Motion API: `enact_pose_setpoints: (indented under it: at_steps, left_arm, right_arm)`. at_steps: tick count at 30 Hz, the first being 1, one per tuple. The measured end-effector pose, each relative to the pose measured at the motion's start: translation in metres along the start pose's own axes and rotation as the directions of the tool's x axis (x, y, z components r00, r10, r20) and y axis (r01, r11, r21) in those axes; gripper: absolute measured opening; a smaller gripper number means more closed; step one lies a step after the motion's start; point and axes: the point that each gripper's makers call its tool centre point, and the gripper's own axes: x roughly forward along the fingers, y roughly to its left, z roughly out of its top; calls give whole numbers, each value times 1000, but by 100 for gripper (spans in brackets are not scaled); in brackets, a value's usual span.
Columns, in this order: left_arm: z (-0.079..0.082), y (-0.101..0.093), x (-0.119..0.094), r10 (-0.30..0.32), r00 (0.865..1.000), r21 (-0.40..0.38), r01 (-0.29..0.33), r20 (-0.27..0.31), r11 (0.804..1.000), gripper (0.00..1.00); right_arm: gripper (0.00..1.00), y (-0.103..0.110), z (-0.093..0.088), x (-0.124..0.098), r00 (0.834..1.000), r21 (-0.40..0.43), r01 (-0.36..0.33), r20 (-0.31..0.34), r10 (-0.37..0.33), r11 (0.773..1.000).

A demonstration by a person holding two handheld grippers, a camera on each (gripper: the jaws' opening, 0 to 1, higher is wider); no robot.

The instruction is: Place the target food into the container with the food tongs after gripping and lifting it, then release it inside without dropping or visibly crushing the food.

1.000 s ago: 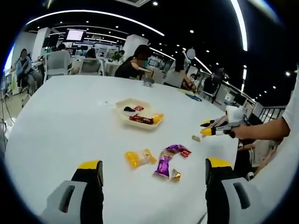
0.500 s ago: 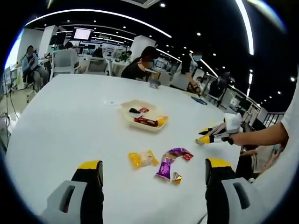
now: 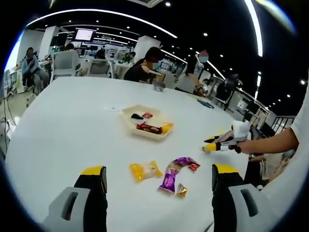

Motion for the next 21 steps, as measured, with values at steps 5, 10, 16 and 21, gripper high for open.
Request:
enact_pose_setpoints:
  at_steps: [5, 10, 16, 21]
  left_arm:
    - [9, -3, -3, -9, 1000, 18, 9, 29, 1000, 90]
    - [5, 0, -11, -21, 999, -2, 21, 48, 1000, 90]
    - [-3, 6, -24, -26, 999, 2, 26, 46, 1000, 89]
    - [0, 11, -32, -29, 997, -4, 29, 65, 1000, 90]
  right_arm:
    - [19, -9, -1, 3, 995, 62, 84, -58, -81, 995]
    - [19, -8, 0, 4, 990, 87, 129, -74, -122, 988]
    - [20, -16, -2, 4, 980, 195, 188, -108, -169, 963]
    - [19, -21, -4, 2, 969, 318, 237, -150, -198, 918]
